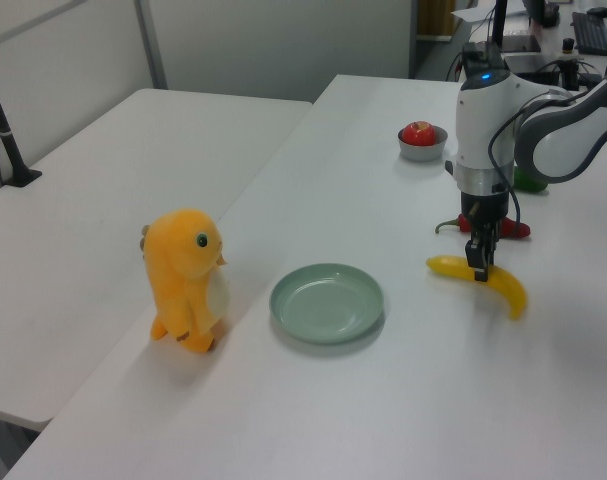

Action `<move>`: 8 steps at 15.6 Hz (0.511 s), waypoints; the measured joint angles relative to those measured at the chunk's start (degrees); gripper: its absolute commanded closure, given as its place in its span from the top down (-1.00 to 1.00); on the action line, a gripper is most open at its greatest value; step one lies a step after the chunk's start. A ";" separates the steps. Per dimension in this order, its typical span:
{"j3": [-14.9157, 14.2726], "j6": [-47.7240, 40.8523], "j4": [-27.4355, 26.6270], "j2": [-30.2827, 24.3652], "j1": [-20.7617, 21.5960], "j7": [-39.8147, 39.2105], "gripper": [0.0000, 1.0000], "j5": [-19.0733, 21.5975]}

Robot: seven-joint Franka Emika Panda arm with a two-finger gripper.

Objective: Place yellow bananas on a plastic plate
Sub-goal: 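Lower the gripper and close it on the banana's middle, then lift the banana and carry it over the pale green plate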

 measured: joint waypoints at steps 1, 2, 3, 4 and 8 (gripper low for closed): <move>0.00 0.00 0.00 -0.01 0.00 0.01 -1.00 0.00; 0.00 0.00 0.00 -0.01 -0.02 0.01 -1.00 0.00; 0.00 0.00 0.00 -0.01 -0.05 0.02 -1.00 0.00; 0.00 0.00 0.00 -0.01 -0.09 0.02 -1.00 0.00; 0.00 -0.68 0.20 -0.15 -0.26 0.02 -1.00 0.00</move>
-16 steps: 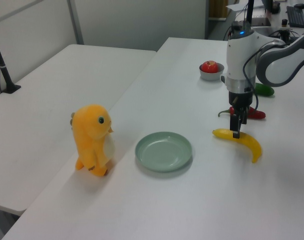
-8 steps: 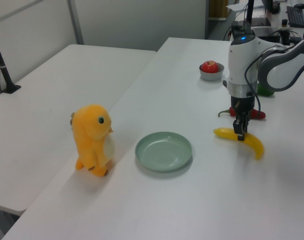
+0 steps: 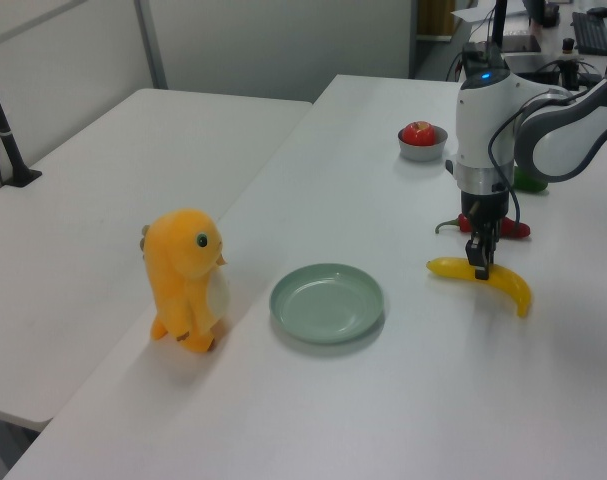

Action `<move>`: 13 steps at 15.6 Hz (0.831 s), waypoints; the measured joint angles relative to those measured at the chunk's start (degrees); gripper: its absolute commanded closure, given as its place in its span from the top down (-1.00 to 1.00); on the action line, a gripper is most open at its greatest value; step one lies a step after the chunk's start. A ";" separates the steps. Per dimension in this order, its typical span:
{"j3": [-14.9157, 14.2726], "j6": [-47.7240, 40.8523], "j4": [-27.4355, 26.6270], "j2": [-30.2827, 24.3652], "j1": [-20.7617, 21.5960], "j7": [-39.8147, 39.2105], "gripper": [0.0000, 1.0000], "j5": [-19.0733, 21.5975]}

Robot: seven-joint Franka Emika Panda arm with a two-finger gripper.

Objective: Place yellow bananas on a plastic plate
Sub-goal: 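Lift the banana and carry it over the pale green plate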

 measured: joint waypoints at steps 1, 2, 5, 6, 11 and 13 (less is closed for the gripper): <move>0.00 -1.67 0.52 -0.19 -0.09 0.00 -1.00 0.00; 0.00 -3.90 1.48 -0.41 -0.19 0.00 -1.00 0.00; 0.00 -10.39 7.12 -1.29 -0.59 0.00 -1.00 0.00; 0.00 -12.01 9.05 -1.46 -0.88 0.00 -1.00 0.00; 0.00 -19.62 21.59 -0.67 -2.38 1.67 -1.00 4.68; 0.01 -21.54 26.86 1.65 -2.44 6.51 -1.00 5.40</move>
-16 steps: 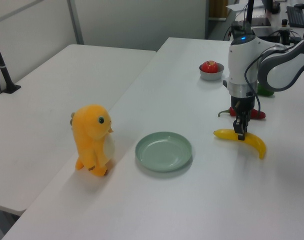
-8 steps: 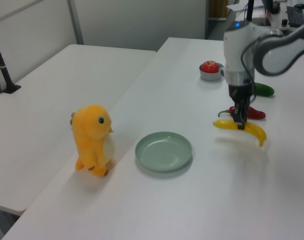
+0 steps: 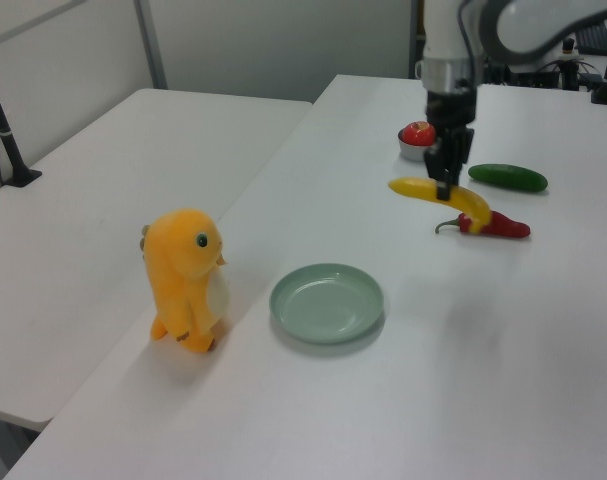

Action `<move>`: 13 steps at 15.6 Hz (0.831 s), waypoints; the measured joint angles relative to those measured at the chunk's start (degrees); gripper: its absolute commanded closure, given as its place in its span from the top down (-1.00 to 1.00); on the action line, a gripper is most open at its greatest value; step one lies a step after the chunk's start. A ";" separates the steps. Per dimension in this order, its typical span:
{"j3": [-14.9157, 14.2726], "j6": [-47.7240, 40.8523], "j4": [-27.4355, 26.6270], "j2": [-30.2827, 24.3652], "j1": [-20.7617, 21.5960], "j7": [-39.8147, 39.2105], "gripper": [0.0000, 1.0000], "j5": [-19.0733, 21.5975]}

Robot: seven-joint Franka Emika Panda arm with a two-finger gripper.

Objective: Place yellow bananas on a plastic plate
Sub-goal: 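Lift the banana and carry it over the pale green plate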

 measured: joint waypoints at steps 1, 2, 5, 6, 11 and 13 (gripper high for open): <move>0.04 -0.32 2.74 1.85 0.04 3.18 -1.00 0.15; 0.11 -0.38 5.10 3.82 0.09 6.10 -1.00 0.17; 0.35 -0.39 10.98 10.36 0.89 14.58 -1.00 0.18; 0.38 -0.38 12.64 12.39 1.50 17.03 -1.00 0.18; 0.46 3.48 16.68 18.74 5.03 24.40 -1.00 0.17; 0.48 6.55 16.70 20.44 6.28 25.30 -1.00 0.15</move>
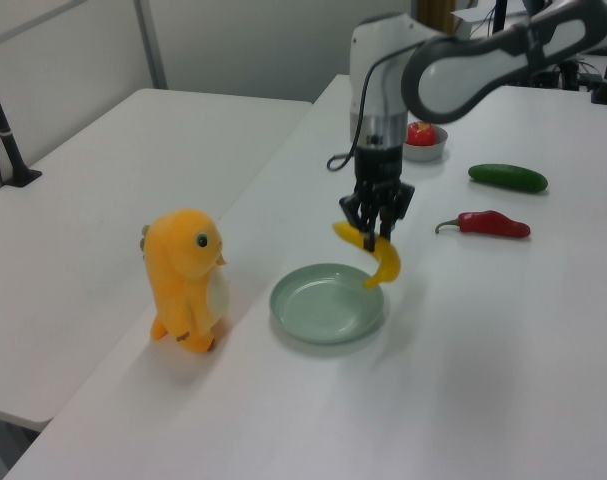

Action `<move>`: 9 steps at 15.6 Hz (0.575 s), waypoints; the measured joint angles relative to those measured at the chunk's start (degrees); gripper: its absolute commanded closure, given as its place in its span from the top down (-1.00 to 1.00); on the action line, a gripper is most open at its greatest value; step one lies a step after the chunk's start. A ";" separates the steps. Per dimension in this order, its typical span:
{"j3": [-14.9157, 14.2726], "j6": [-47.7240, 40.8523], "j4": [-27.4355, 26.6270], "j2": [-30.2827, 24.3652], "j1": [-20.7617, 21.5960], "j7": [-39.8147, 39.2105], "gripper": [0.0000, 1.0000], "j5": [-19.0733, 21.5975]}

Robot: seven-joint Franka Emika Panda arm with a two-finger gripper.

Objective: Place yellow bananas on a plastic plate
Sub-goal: 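Lift the banana and carry it over the pale green plate, then lower the banana onto the plate and open the gripper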

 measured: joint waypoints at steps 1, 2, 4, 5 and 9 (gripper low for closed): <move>0.00 1.58 0.01 0.81 0.53 0.23 -1.00 0.00; 0.00 2.84 0.04 1.52 0.90 0.49 -1.00 -0.01; 0.00 5.73 0.06 2.92 1.36 0.65 -1.00 -0.03; 0.00 7.07 0.08 3.56 1.55 0.65 -1.00 -0.04; 0.01 10.47 0.16 5.30 2.28 0.65 -0.99 -1.96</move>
